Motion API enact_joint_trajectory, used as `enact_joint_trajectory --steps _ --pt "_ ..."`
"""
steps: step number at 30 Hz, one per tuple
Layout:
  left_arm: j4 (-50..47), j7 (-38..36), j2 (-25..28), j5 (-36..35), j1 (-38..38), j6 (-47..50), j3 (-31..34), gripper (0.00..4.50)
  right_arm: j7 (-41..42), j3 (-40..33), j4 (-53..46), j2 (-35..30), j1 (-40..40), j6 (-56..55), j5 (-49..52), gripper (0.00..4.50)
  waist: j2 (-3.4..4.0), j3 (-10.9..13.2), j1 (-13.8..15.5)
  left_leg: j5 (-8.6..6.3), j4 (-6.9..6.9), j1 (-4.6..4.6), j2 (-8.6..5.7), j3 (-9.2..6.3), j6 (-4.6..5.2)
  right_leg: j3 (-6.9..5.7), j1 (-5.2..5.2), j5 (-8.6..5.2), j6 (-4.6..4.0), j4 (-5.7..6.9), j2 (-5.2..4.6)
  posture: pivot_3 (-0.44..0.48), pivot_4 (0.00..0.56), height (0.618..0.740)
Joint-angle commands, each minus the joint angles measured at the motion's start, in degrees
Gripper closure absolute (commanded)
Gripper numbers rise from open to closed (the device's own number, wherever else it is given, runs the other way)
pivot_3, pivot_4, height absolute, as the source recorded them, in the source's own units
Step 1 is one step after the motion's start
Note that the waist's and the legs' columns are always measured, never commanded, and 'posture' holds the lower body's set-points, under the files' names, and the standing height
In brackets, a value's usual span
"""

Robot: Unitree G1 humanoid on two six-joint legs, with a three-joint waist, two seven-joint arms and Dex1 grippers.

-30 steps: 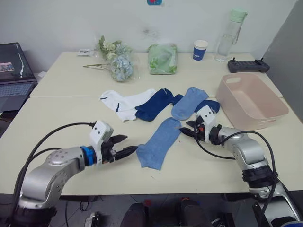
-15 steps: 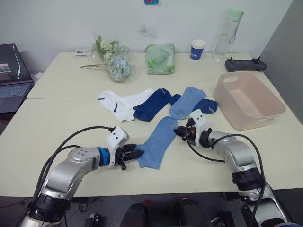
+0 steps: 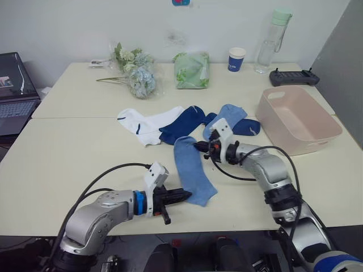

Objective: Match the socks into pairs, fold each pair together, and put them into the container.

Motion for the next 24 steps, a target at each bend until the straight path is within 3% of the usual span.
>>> enact_joint_trajectory --steps 1,3,6,14,15,18,24 --pt "-1.2 1.8 -1.1 -0.3 -0.8 0.9 -1.7 4.46 2.5 1.8 1.1 0.9 -2.2 -3.0 -1.0 4.50 0.00 0.0 0.0 0.00 0.00 0.00 0.00 0.00 -0.01 0.00 0.00 0.00 0.00 0.00 0.00 0.000 0.150 0.740" --pt "-1.7 1.5 -0.8 0.3 -0.5 -0.4 -2.2 4.46 3.2 1.8 1.3 1.4 -2.3 -3.4 -0.9 4.50 0.00 0.0 0.0 0.01 0.00 -0.01 -0.01 0.00 -0.02 0.01 0.00 0.00 0.00 -0.01 0.00 0.000 0.150 0.740" --pt "-3.0 0.7 0.7 -0.4 1.1 -0.8 -1.1 3.84 3.5 1.0 -0.2 0.8 -1.4 -3.7 -0.7 3.81 0.00 0.0 0.0 0.01 0.00 0.00 -0.01 0.00 -0.03 0.01 0.00 0.00 0.00 -0.02 -0.01 0.000 0.150 0.740" --pt "-3.5 -0.3 8.7 0.5 1.5 -5.5 9.3 1.37 4.1 -5.2 -18.0 -7.8 7.5 3.1 4.6 1.11 0.01 0.0 0.4 0.01 -0.01 -0.06 -0.02 -0.07 -0.02 -0.07 0.00 0.00 0.00 -0.08 -0.06 0.000 0.150 0.740" --pt "-1.5 0.9 7.9 0.7 -0.1 -6.6 10.9 1.15 5.2 -5.6 -20.9 -9.9 9.9 3.6 5.4 1.10 0.01 0.0 0.5 0.01 -0.01 -0.05 -0.02 -0.05 -0.02 -0.04 0.00 0.00 0.00 -0.09 -0.07 0.000 0.150 0.740" --pt "4.2 2.9 6.8 4.0 -4.3 -10.6 11.9 1.15 7.4 -5.1 -26.1 -15.7 15.9 3.3 5.3 1.10 0.00 0.0 1.1 0.00 0.01 -0.04 -0.05 -0.07 0.00 -0.10 0.07 0.00 0.00 -0.15 -0.08 0.000 0.150 0.740" --pt "20.8 2.9 4.0 16.0 -13.6 -22.9 4.5 1.15 8.5 -2.5 -31.4 -22.7 25.9 3.6 3.7 1.10 -0.02 0.0 1.1 0.00 0.00 -0.01 -0.06 -0.02 0.01 -0.06 0.06 0.00 0.01 -0.10 -0.02 0.000 0.150 0.740"
